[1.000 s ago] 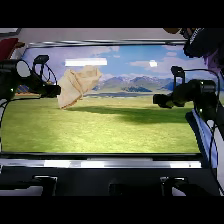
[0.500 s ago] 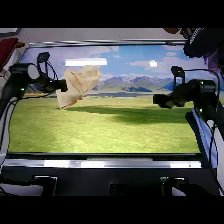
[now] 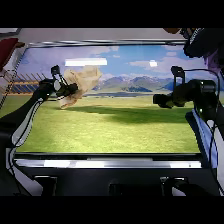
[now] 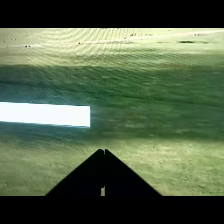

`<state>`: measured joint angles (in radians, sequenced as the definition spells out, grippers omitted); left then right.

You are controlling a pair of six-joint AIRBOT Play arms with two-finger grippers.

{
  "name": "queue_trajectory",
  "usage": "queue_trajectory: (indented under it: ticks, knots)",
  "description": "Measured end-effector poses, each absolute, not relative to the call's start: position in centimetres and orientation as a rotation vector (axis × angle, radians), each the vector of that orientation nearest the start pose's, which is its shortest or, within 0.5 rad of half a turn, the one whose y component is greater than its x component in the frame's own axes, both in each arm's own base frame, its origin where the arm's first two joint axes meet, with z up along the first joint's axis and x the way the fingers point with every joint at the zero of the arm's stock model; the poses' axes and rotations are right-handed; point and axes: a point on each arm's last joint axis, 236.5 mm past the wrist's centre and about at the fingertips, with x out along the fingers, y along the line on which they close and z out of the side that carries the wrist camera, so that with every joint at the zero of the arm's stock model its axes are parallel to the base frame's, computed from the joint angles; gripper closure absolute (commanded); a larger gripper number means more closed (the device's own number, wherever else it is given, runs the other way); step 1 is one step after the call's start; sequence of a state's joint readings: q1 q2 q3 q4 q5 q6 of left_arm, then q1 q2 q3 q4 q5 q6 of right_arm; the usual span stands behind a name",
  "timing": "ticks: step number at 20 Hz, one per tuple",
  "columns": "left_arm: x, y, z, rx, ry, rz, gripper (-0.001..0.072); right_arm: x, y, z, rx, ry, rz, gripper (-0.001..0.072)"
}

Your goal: Fold the clothes and pants, and hang the long-sleeved shirts on hangers.

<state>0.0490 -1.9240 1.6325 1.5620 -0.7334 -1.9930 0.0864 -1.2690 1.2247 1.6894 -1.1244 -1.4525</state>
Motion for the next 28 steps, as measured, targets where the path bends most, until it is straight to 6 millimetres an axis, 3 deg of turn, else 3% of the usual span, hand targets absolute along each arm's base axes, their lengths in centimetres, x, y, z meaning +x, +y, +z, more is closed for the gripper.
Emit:
queue_trajectory:
  ticks: [2,4,6,9,12,14,16,19,21,23,24,26,28]
  knots:
    - [58.5,2.1,-6.5,-0.447,0.993,0.248,0.0692,40.2,6.0,4.0,0.162,1.179,0.071,0.0678]
    - [58.6,0.8,-2.6,-0.452,0.98,0.197,0.0692,40.2,6.0,4.0,0.162,1.179,0.071,0.0678]
    - [57.7,-1.9,2.0,-0.453,0.981,0.111,0.0691,40.2,6.0,4.0,0.161,1.179,0.071,0.0678]
    - [54.9,-8.0,7.7,-0.469,1.01,-0.06,0.0692,40.2,6.0,4.0,0.161,1.18,0.071,0.0678]
    - [51.1,-16.2,10.5,-0.448,1.073,-0.255,0.0692,40.2,6.0,4.0,0.161,1.18,0.071,0.0678]
    - [48.3,-22.2,10.4,-0.401,1.129,-0.376,0.0692,40.2,6.0,4.0,0.162,1.18,0.071,0.0678]
    - [45.0,-28.5,8.5,-0.338,1.204,-0.488,0.0692,40.2,6.0,4.0,0.161,1.18,0.071,0.0678]
    - [40.3,-37.3,3.7,-0.246,1.292,-0.619,0.0692,40.2,6.0,4.0,0.161,1.18,0.071,0.0678]
    - [37.8,-42.0,0.1,-0.212,1.324,-0.676,0.0692,40.2,6.0,4.0,0.162,1.179,0.071,0.0678]
    - [35.4,-45.4,-3.1,-0.211,1.367,-0.715,0.0685,40.2,6.0,4.0,0.161,1.179,0.071,0.0678]
    - [34.6,-46.6,-4.1,-0.223,1.382,-0.729,0.0593,40.2,6.0,4.0,0.161,1.18,0.071,0.0678]
    - [33.5,-48.1,-4.6,-0.267,1.407,-0.752,0.015,40.2,6.0,4.0,0.162,1.18,0.071,0.0678]
    - [33.7,-48.2,-3.4,-0.302,1.405,-0.769,0.0108,40.2,6.0,4.0,0.162,1.18,0.071,0.0678]
